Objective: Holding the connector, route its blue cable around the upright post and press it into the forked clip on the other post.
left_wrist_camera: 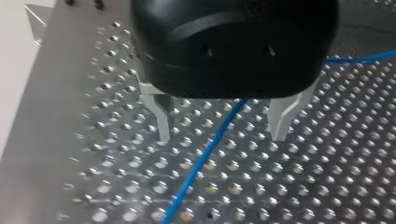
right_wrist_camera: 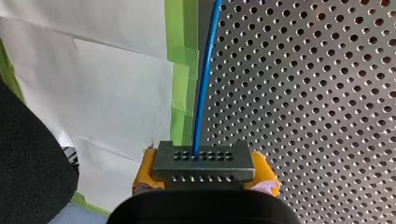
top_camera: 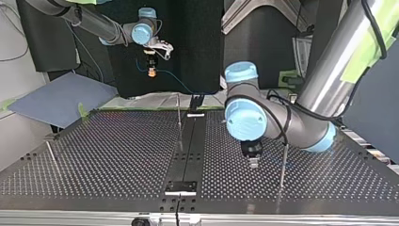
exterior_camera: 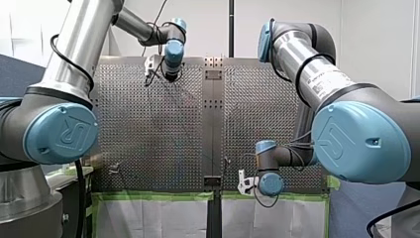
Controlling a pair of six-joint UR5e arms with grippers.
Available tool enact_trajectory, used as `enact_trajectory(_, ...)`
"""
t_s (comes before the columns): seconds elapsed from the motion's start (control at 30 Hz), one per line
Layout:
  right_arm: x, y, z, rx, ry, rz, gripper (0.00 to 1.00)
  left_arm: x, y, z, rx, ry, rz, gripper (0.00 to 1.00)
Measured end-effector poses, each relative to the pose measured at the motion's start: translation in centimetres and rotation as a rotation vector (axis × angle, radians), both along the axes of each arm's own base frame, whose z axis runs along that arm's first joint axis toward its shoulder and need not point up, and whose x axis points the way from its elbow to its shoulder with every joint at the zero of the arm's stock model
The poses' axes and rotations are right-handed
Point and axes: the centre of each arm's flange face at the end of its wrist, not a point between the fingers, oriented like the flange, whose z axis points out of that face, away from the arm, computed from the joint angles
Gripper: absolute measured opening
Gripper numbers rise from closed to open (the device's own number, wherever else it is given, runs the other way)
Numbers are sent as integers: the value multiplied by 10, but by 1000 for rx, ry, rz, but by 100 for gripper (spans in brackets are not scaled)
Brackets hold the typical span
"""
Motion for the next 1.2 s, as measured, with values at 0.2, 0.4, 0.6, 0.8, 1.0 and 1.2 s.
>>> enact_trajectory(0.2,0,1,-2,3,1,0,0,-3,-4,-10,18,-21,34,100)
enact_trajectory(0.4,0,1,-2,4,2,0,0,-7,-11,-20,35,-39,39,100)
enact_trajectory(0.6,-2,0,-3,7,4,-3,0,-9,-26,-52,74,-19,13,100)
enact_trajectory(0.8,-6,-3,-3,11,2,-15,0,-12,-45,-82,103,-8,-15,100)
enact_trajectory(1.0,-10,-6,-4,12,0,-26,0,-18,-61,-111,128,15,-32,100)
enact_trajectory(1.2,-13,-7,-4,16,2,-31,0,-24,-76,-135,146,35,-46,100)
